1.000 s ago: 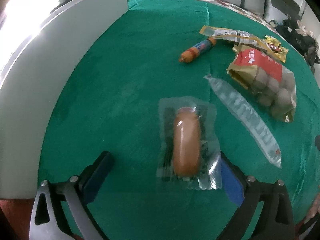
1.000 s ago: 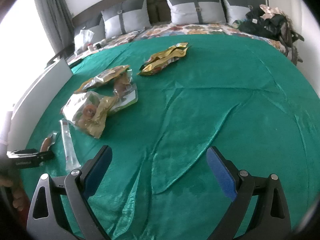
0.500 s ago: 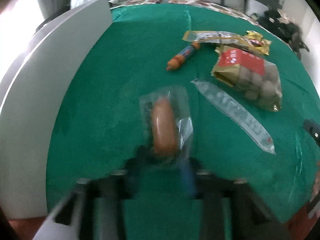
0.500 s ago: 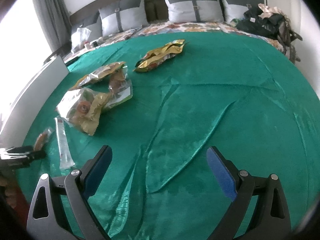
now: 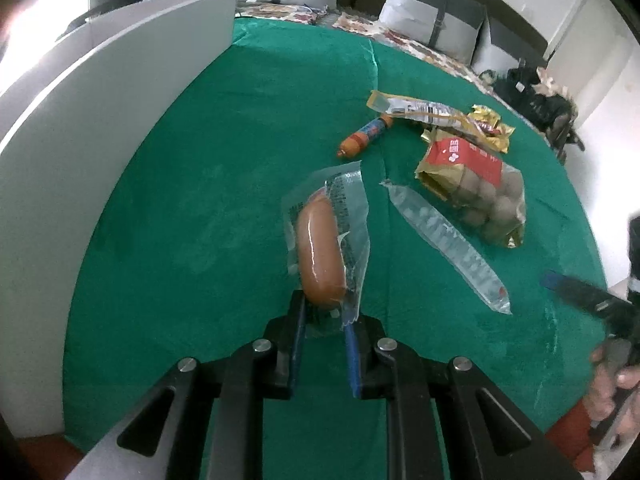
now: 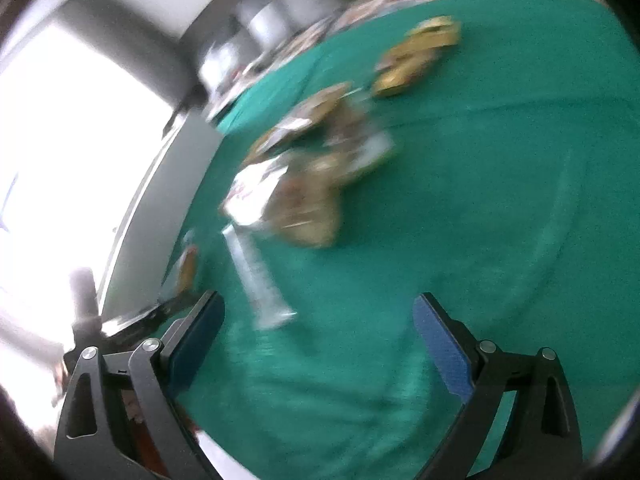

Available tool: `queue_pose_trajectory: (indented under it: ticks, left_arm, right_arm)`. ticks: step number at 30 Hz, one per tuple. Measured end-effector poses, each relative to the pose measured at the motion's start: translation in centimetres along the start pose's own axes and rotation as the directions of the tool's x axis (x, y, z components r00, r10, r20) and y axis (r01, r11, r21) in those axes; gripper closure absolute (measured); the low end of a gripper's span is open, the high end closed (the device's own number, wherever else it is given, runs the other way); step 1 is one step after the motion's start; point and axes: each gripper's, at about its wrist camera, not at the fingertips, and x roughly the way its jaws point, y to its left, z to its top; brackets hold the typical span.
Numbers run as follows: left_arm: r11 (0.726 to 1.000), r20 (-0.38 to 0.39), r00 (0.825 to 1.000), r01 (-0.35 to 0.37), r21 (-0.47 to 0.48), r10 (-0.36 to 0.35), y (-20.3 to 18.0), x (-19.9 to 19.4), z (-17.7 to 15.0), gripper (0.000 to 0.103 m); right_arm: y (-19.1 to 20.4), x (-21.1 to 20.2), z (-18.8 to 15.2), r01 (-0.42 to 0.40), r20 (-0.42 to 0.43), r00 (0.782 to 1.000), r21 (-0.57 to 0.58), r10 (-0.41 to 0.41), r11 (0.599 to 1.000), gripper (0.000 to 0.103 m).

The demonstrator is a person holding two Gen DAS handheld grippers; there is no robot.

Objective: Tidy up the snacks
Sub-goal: 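Close left tool on wrapped sausage while right tool grasps clear ice-pop stick packet, then carry both packets over the white box and open both tools to drop them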

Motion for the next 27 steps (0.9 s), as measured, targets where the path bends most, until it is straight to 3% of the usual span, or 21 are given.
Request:
queue_pose_trajectory:
  ticks: [3, 7, 8, 9, 11, 13, 14, 16, 21, 27]
  left_arm:
    - [1.0, 0.008, 1.0, 0.024, 0.002, -0.024, 0.2, -0.5, -0.1, 0.086]
    - [0.999, 0.027, 0.998, 0.053, -0.001, -0.053, 0.6, -1.5, -0.5, 0.087]
    - [0.998, 0.032, 0.998, 0.06, -0.005, -0.06, 0.8, -1.7, -0.5, 0.087]
    - [0.998, 0.035, 0.997, 0.07, -0.008, -0.069, 1.0, -2.0, -0.5, 0.087]
    - [0.997, 0.032, 0.996, 0.081, -0.015, -0.08, 1.5, -2.1, -0.6, 0.087]
    - [0.996, 0.016, 0.996, 0.09, -0.028, -0.089, 1.8, -1.8, -0.7, 0.088]
    - [0.995, 0.004, 0.996, 0.094, -0.033, -0.094, 2.0, -1.6, -0.8, 0.088]
    - [0.995, -0.003, 0.995, 0.099, -0.032, -0.099, 2.2, -1.4, -1.1, 0.088]
    - [0.993, 0.035, 0.992, 0.121, -0.009, -0.121, 2.3, -2.5, -1.1, 0.09]
    - [0.99, 0.056, 0.989, 0.137, -0.033, -0.135, 3.3, -3.0, -1.1, 0.09]
  right_arm:
    - [4.5, 3.6, 1.6, 0.077, -0.091, 0.991, -0.17, -0.094, 0.982, 0.009]
    - [9.1, 8.6, 3.4, 0.21, -0.153, 0.948, -0.359, -0.279, 0.91, 0.012]
    - [9.4, 9.5, 3.4, 0.221, -0.175, 0.937, -0.376, -0.303, 0.9, 0.029]
    - [9.7, 9.9, 3.5, 0.238, -0.183, 0.926, -0.393, -0.33, 0.888, 0.036]
    - [10.3, 10.2, 3.9, 0.285, -0.175, 0.907, -0.415, -0.384, 0.864, 0.058]
    - [10.6, 10.1, 4.1, 0.282, -0.195, 0.904, -0.395, -0.38, 0.874, 0.08]
    - [10.7, 10.0, 4.2, 0.291, -0.198, 0.9, -0.392, -0.389, 0.873, 0.083]
    - [10.6, 9.2, 4.3, 0.278, -0.211, 0.907, -0.353, -0.365, 0.893, 0.084]
    - [9.3, 5.7, 3.7, 0.158, -0.208, 0.961, -0.128, -0.182, 0.979, 0.084]
    - [8.6, 2.6, 2.9, 0.043, -0.189, 0.981, 0.007, -0.041, 0.999, 0.084]
